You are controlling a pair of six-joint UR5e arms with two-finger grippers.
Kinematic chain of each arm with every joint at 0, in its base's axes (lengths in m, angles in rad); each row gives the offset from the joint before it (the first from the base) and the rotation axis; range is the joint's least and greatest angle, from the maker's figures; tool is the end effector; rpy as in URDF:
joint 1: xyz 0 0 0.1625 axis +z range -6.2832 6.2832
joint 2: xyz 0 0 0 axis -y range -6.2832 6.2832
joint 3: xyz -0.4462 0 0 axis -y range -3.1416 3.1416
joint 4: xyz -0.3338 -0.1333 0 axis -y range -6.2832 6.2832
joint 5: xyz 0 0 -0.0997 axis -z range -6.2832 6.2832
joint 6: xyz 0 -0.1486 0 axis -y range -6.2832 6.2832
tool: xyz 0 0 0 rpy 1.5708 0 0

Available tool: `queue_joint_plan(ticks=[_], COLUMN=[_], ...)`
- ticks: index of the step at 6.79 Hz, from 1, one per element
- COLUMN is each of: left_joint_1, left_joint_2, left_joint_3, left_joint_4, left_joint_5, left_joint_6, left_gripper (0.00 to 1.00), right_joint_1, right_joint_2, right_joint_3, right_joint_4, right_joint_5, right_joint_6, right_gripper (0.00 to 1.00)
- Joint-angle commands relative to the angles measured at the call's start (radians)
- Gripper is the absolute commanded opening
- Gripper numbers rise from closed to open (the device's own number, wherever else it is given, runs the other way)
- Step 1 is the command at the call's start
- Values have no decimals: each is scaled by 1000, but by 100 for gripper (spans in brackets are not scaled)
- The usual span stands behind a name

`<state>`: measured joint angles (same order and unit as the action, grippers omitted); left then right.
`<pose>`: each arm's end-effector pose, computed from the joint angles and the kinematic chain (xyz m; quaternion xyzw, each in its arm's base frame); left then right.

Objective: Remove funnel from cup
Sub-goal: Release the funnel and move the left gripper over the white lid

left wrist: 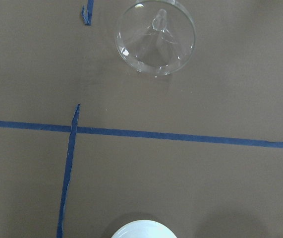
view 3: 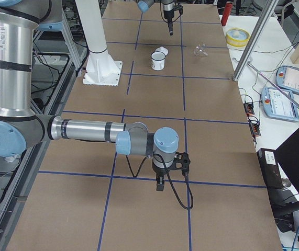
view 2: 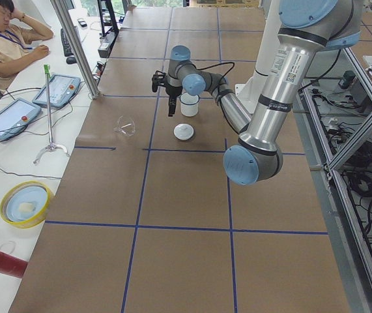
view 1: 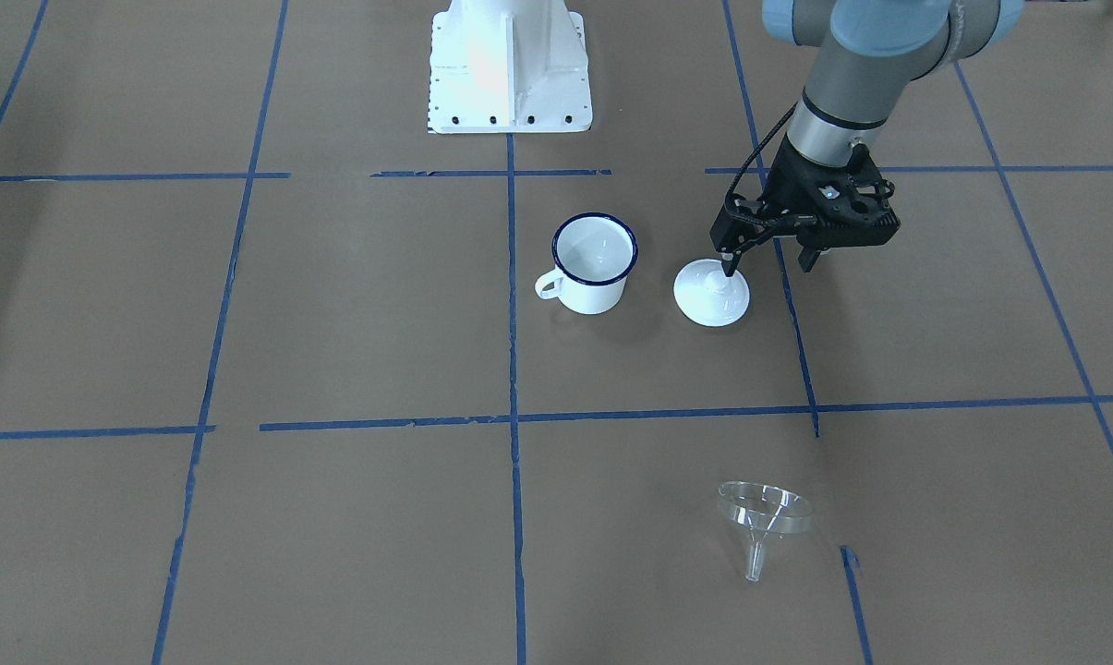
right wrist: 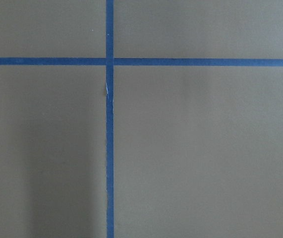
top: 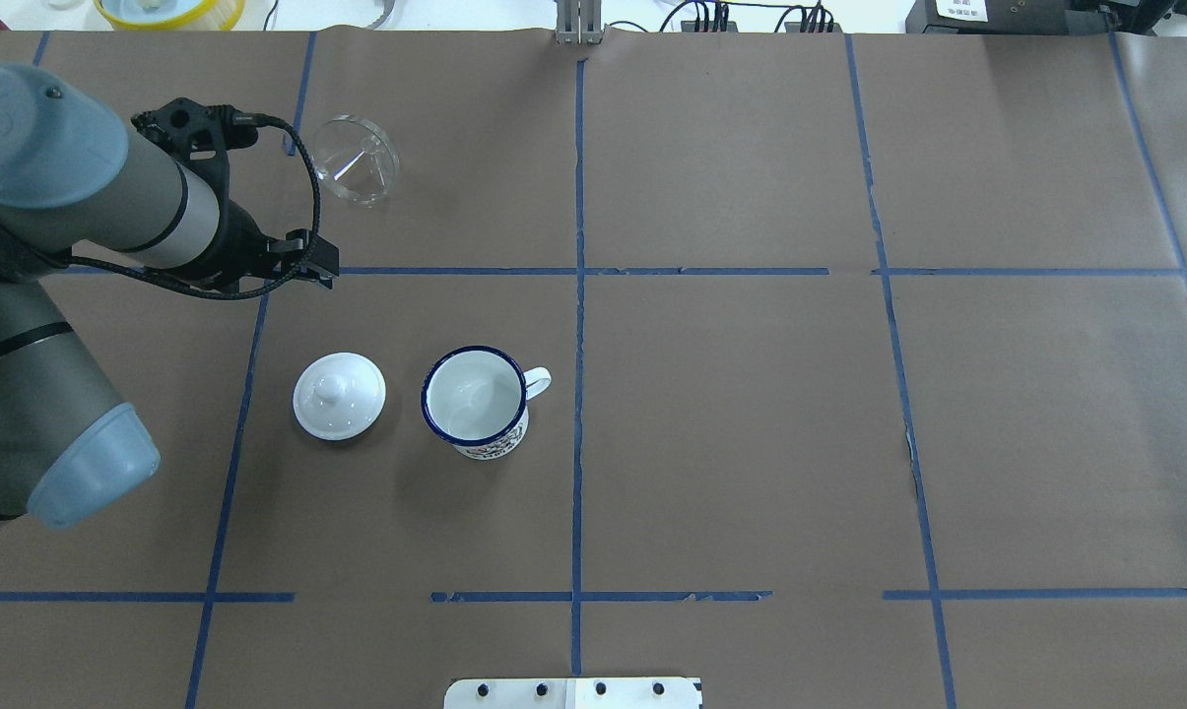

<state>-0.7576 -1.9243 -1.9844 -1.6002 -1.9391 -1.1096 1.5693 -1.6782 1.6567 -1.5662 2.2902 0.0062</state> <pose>0.3546 -0.4453 0.3751 0.0798 0.4092 -0.0636 0.9067 0.0348 -0.3837 0.7268 -0.0093 -0.3519 0.0052 0.9360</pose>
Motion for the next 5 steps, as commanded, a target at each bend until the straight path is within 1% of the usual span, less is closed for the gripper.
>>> queue_joint_plan(ticks=[1,2,4,5], left_joint_1=[72,98,109,109], left_joint_2=[42,44,39,41], left_joint_3=[4,15,70,120], left_joint_4=[-27,-29,-56,-128], left_joint_5=[12,18,40,51], left_joint_6=[-33,-64,-88,-88], left_gripper=[100,100,100,100], right_joint_1=[0,0,0,0], right_joint_2=[0,0,0,0], right_joint_3=[0,-2,0,0], right_joint_4=[0,0,0,0], right_joint_5=[0,0,0,0], right_joint_6=[0,0,0,0], right_gripper=[100,100,100,100])
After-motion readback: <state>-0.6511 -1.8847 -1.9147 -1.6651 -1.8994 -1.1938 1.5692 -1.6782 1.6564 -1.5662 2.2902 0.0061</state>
